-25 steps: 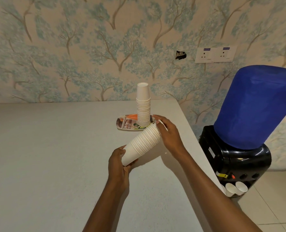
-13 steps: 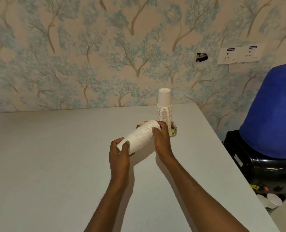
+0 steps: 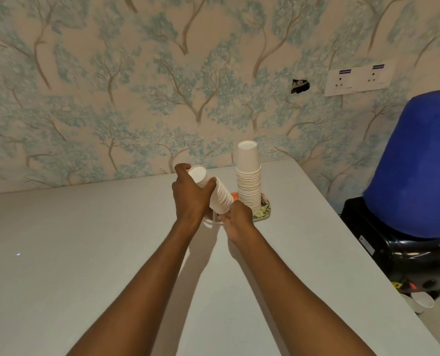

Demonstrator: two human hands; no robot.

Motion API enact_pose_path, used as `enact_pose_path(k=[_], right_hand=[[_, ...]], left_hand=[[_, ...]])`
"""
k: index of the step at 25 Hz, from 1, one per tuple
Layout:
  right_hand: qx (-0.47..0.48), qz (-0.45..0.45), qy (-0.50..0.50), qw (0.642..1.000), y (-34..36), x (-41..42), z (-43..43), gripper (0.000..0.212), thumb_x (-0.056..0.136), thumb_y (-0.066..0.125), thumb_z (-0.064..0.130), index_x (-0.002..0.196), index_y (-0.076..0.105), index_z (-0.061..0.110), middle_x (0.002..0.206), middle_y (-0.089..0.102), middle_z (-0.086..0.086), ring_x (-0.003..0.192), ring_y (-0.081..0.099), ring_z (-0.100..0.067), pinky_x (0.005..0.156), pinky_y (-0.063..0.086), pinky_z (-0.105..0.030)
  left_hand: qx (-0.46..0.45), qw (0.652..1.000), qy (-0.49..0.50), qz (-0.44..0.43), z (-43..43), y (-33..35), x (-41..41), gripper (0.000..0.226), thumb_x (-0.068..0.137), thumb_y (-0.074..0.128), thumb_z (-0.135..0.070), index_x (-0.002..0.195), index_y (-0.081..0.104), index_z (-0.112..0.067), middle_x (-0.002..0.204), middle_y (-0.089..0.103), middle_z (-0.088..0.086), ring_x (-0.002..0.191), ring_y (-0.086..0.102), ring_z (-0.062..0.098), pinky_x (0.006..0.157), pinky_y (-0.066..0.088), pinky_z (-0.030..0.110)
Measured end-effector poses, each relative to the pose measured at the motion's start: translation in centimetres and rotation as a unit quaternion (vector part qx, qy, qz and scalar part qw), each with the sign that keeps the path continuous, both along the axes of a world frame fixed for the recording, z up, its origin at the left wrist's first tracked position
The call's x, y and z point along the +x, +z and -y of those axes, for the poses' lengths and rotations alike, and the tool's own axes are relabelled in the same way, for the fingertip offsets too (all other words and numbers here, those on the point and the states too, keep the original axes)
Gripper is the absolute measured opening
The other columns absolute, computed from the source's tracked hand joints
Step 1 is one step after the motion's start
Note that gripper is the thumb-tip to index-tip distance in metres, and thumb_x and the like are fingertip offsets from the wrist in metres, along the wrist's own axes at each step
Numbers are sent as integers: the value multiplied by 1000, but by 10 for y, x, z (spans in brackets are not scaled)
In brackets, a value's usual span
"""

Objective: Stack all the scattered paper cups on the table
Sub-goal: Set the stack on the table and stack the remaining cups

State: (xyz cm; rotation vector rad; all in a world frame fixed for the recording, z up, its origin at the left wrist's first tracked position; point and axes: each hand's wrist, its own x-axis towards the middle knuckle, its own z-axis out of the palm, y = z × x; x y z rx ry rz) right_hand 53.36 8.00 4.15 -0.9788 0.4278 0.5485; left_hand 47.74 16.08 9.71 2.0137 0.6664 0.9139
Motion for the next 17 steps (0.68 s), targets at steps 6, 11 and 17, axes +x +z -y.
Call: enact_pose_path(k=[6, 11, 17], right_hand=[[58, -35, -23, 997, -6, 6, -4, 38, 96, 51, 0, 129, 39, 15, 109, 62, -15, 101, 63, -33, 83, 59, -44], [76, -4, -15, 997, -9, 16, -6, 39, 103, 44, 7, 142, 42, 8, 141, 53, -18, 130, 51, -39, 110, 44, -49], [70, -19, -45, 996, -7, 17, 0, 40, 102, 51, 10, 140, 42, 15, 133, 57, -12, 121, 56, -32, 103, 50, -47]], left_hand=[[41, 996, -12, -75, -13, -4, 45, 64, 76, 83, -36, 122, 46, -14, 119, 66, 10, 105, 65, 29, 82, 54, 33], [74, 990, -18, -115, -19, -2, 63, 65, 74, 83, -39, 121, 48, -13, 118, 66, 10, 102, 66, 29, 80, 55, 35], [112, 983, -55, -133, -14, -10, 73, 71, 71, 85, -46, 122, 50, -11, 120, 66, 9, 105, 65, 29, 76, 54, 34]])
